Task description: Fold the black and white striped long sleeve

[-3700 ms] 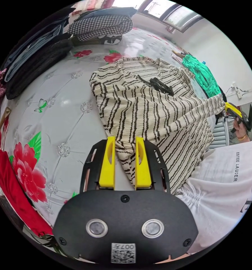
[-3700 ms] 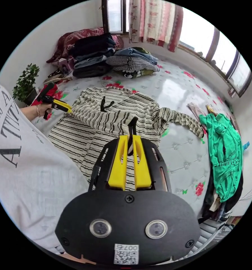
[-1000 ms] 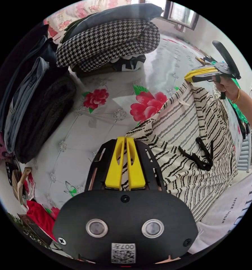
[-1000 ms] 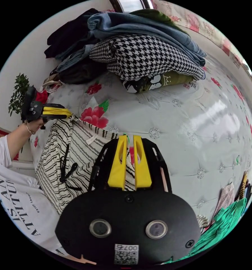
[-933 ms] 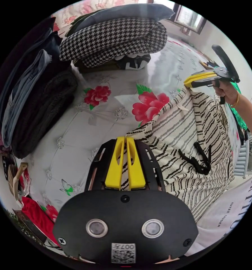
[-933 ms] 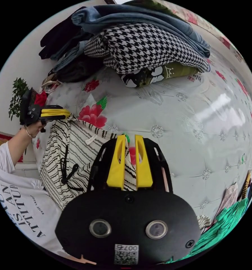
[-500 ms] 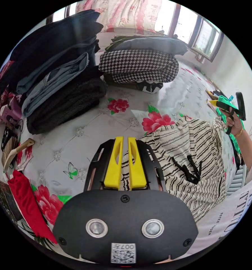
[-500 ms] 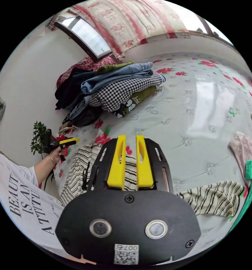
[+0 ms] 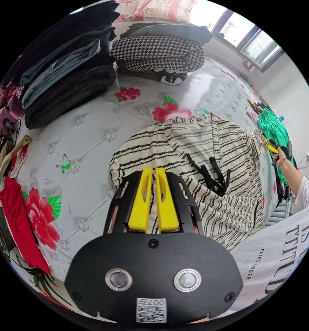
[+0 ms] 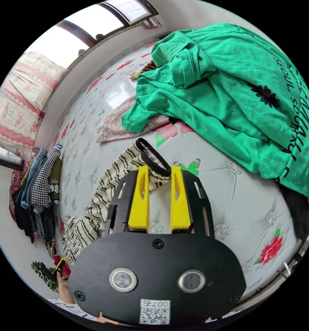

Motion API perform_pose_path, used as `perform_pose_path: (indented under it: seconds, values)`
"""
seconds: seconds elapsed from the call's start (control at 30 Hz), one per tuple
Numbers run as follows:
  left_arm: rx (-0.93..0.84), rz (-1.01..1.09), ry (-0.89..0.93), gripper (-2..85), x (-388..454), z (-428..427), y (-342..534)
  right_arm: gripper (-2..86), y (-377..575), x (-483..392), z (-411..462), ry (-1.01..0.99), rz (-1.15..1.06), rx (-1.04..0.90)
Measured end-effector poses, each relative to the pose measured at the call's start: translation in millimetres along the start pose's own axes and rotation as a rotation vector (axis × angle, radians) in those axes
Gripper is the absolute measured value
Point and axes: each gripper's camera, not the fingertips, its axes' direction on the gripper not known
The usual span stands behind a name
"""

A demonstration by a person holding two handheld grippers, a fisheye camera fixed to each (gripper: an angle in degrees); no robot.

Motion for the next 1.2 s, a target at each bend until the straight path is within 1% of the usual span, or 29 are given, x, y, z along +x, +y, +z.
perform_pose_path:
  seconds: [0.03,0.1,0.17,0.2,0.23,0.27,0.33,0.4,0.47,0.57,0.63,0.77,0.87,0.97,1.1,1.2]
  values:
    - [0.003,-0.002,-0.004,-0.8,2.5,-3.7,1.5,2.4,-4.1,-5.9,-7.8,-0.043,-0.014,-0.022]
    - [0.012,0.002,-0.012,-0.9,6.3,-10.7,3.5,1.1,-8.3,-15.9,-44.0,-0.115,-0.058,0.049]
    - [0.030,0.008,-0.022,-0.9,10.5,-20.4,7.7,0.4,-8.3,-18.9,-120.8,-0.240,-0.100,0.218]
    - [0.033,0.010,-0.022,-0.9,11.3,-22.2,9.1,0.3,-7.3,-16.7,-140.9,-0.261,-0.093,0.261]
    - [0.036,0.010,-0.023,-0.9,12.5,-24.7,11.9,0.1,-3.5,-9.6,-180.5,-0.296,-0.066,0.347]
    - [0.037,0.008,-0.020,-1.0,13.5,-25.7,14.7,0.0,2.6,-1.9,-216.9,-0.315,-0.049,0.430]
    - [0.035,0.007,-0.008,-1.0,15.6,-24.7,18.7,-0.1,12.7,6.3,-255.7,-0.294,-0.041,0.500]
    - [0.027,0.009,0.000,-1.0,19.0,-21.2,21.8,-0.1,21.1,10.1,-269.8,-0.172,-0.014,0.496]
    - [0.026,0.013,0.019,-1.0,24.8,-18.2,24.2,-0.1,27.9,22.4,-259.0,-0.081,0.059,0.416]
    - [0.043,0.029,0.049,-1.0,32.9,-21.2,25.4,0.0,36.5,38.1,-235.1,-0.118,0.196,0.313]
    - [0.051,0.047,0.062,-1.0,37.9,-25.3,26.2,0.0,43.1,28.5,-232.9,-0.153,0.215,0.301]
    - [0.075,0.090,0.066,-1.0,47.5,-36.3,33.5,0.4,57.9,-23.0,-256.3,-0.186,0.112,0.344]
    - [0.073,0.102,0.081,-1.0,51.3,-35.6,42.2,1.2,64.1,-36.9,-268.1,-0.159,0.095,0.344]
    - [0.056,0.096,0.090,-1.0,53.8,-29.9,50.7,2.4,68.9,-33.8,-270.4,-0.075,0.070,0.325]
    - [0.030,0.097,0.093,-1.0,59.1,-22.9,54.7,3.6,77.6,-18.3,-266.4,-0.014,0.037,0.277]
    - [0.001,0.109,0.079,-1.0,66.9,-14.0,52.7,4.7,84.0,-5.7,-244.9,-0.009,-0.011,0.175]
